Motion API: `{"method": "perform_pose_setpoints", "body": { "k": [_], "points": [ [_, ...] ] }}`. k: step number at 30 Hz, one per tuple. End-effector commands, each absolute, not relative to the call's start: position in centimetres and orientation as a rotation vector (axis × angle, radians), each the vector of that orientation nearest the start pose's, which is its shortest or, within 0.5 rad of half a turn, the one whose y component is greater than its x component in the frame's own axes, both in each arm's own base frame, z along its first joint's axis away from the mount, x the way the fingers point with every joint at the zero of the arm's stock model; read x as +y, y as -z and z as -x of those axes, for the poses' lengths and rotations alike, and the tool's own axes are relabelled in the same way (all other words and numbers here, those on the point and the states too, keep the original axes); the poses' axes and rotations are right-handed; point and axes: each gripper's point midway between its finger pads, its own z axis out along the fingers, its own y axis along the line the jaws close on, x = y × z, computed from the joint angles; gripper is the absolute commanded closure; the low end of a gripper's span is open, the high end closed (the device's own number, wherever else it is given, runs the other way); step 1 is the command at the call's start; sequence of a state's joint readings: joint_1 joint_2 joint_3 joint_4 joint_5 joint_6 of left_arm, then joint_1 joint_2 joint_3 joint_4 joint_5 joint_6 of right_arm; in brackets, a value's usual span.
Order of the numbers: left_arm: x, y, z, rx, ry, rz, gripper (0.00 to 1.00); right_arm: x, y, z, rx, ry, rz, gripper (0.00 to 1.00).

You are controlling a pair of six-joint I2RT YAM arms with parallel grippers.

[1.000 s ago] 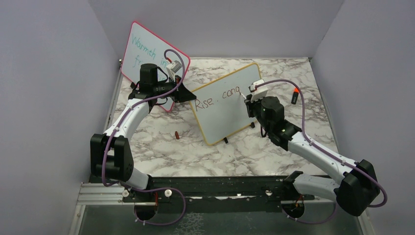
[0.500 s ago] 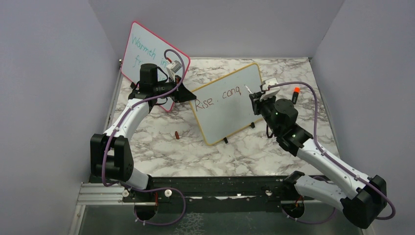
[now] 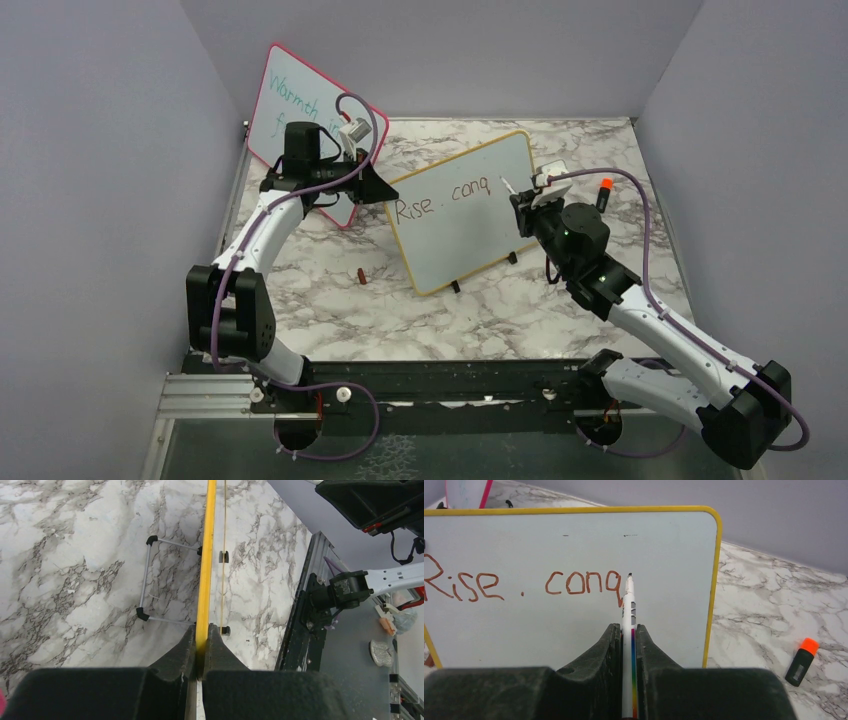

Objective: Write a sentence on the whiteboard

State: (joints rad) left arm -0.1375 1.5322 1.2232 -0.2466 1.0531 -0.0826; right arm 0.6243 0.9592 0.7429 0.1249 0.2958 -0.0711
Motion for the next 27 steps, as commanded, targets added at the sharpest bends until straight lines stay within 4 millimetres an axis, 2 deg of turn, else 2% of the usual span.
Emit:
{"method": "perform_pose_setpoints", "body": {
  "k": [1, 7, 13, 19, 27],
  "points": [
    [-18.4, -23.7, -35.2, 1.934, 1.203, -0.713, 1.00, 16.8, -27.1, -31.9, 1.626, -0.186, 0.385, 0.99],
    [-17.4, -23.3, -34.7, 1.950, 1.192, -0.722, 1.00, 16.9, -27.0, -32.0, 1.629, -0.177, 0.405, 1.00],
    [-17.4, -23.1, -34.5, 1.952, 1.212, -0.729, 1.00, 17.0, -26.6, -32.2, 1.627, -0.166, 0.420, 0.99],
    [-17.3, -22.9, -34.4, 1.958, 1.204, -0.725, 1.00, 18.0, -25.6, -32.9, 1.638, -0.183, 0.449, 1.00],
    [-17.1, -23.1, -34.4, 1.955, 1.193, -0.724, 1.00, 19.3, -26.2, -33.5, 1.605, -0.212, 0.481, 0.99]
  ]
}}
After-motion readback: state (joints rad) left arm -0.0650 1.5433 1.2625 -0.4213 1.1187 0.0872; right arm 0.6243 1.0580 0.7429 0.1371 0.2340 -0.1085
